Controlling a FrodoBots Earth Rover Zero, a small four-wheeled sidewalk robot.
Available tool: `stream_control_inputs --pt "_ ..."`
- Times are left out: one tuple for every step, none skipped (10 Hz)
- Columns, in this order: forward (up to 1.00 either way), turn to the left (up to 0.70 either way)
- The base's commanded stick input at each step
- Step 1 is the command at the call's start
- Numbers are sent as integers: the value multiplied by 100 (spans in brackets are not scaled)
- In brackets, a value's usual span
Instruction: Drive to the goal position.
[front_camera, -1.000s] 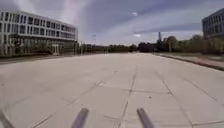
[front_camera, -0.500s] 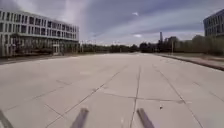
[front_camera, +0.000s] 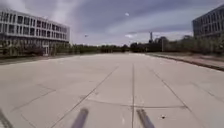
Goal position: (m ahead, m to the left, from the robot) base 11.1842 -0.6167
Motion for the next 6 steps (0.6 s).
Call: stream_control_inputs --pt "50 0" --pt "50 0" --pt "50 0" --pt "50 0" --pt "50 0" --pt "50 0"
